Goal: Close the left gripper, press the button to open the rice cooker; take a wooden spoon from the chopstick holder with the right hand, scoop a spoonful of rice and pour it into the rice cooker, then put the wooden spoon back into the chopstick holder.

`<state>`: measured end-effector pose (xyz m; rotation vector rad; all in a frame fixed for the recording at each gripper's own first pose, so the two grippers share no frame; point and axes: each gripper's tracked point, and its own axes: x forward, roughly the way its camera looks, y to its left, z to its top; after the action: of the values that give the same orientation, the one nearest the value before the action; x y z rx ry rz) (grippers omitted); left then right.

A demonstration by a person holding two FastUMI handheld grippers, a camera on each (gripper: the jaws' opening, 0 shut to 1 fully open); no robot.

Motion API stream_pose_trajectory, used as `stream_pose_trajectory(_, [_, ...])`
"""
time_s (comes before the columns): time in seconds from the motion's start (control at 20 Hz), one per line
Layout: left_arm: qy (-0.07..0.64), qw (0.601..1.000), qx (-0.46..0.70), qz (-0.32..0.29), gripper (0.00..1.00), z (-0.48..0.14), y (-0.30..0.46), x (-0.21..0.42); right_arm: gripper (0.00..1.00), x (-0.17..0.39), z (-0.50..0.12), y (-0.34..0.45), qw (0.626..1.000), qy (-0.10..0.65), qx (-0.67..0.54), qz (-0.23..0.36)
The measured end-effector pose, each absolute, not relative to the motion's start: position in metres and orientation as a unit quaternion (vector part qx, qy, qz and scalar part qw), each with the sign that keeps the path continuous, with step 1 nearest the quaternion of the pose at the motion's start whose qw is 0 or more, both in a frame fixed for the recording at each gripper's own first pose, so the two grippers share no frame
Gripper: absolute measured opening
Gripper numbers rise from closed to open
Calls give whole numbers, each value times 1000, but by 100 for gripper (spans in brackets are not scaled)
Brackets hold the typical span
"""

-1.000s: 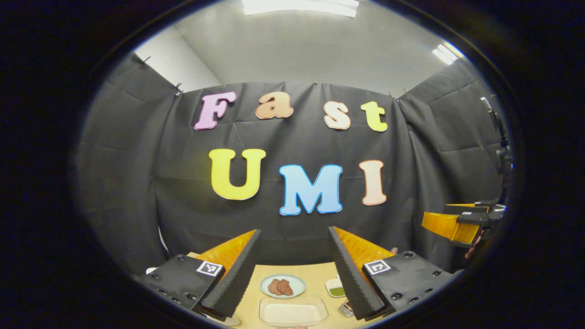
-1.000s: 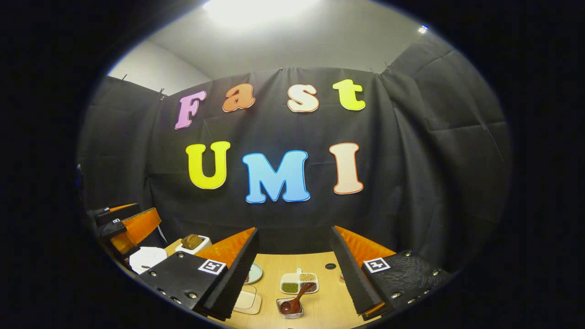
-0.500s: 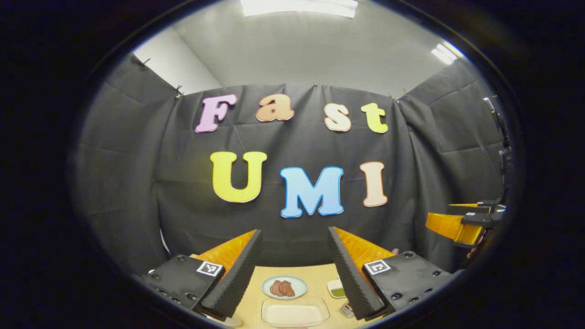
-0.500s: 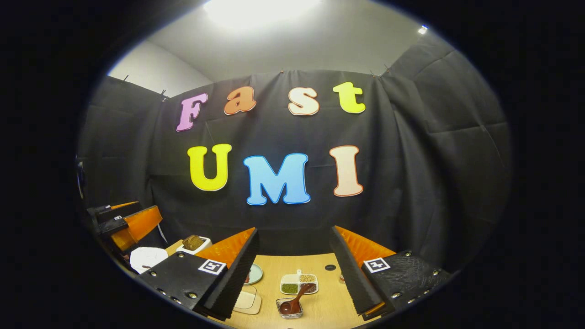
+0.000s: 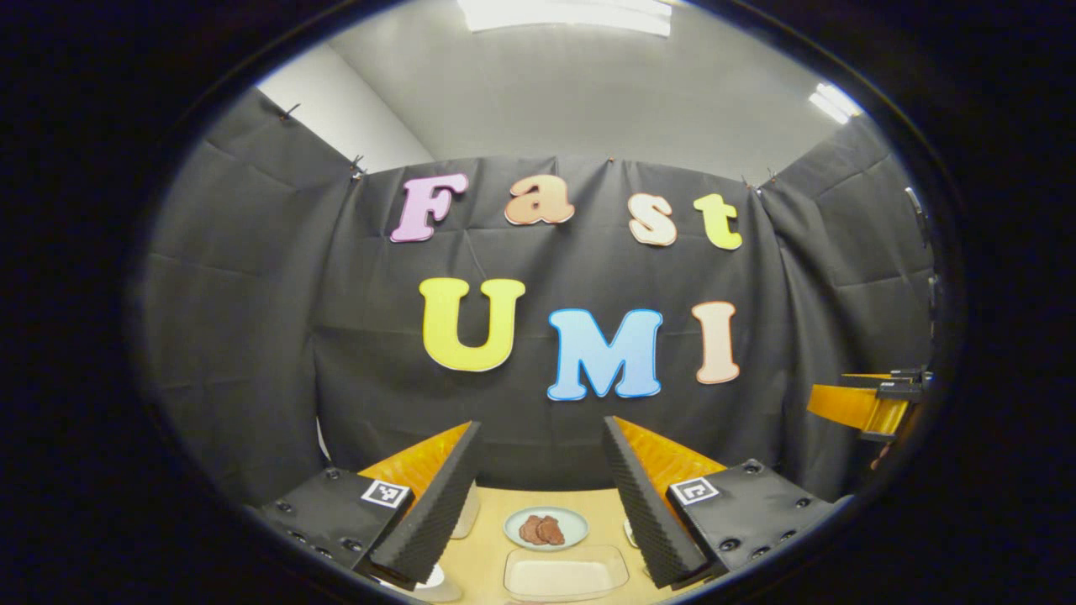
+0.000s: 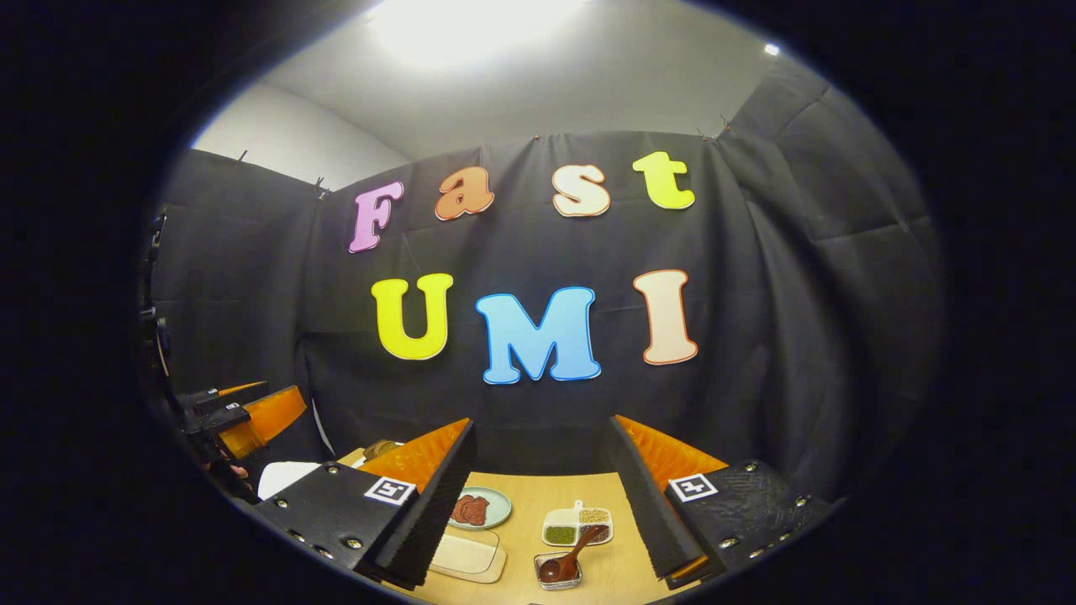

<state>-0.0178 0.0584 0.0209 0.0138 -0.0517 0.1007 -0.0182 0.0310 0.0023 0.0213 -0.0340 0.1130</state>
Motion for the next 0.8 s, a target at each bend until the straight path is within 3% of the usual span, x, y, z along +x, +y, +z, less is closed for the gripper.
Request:
stream_pose_trajectory(0.2, [-25,998,16,62,96,11,89,-20,94,-16,-5,30,998,-12,5,55])
stream_pose_trajectory(0.4, [4,999,10,45,48,-17,110,-26,94,-17,-17,26,999,2,9,50])
stream_pose_trajectory(0.45, [13,999,14,39,20,-26,117,-24,94,-16,-21,24,999,6,7,49])
stream_pose_trajectory(0.5, [29,999,17,34,14,-38,121,-26,94,-16,-26,24,999,11,6,49])
stream_pose_trajectory(0.55, [51,998,21,38,10,-52,132,-27,94,-16,-29,23,999,16,6,48])
stream_pose_trajectory(0.6, [73,996,25,49,14,-69,147,-32,94,-15,-31,22,999,20,7,48])
stream_pose_trajectory(0.7, [109,991,24,68,5,-95,173,-38,94,-13,-37,21,998,27,10,47])
stream_pose_trajectory(0.8, [133,987,8,85,9,-118,196,-47,94,-12,-41,20,998,31,9,47])
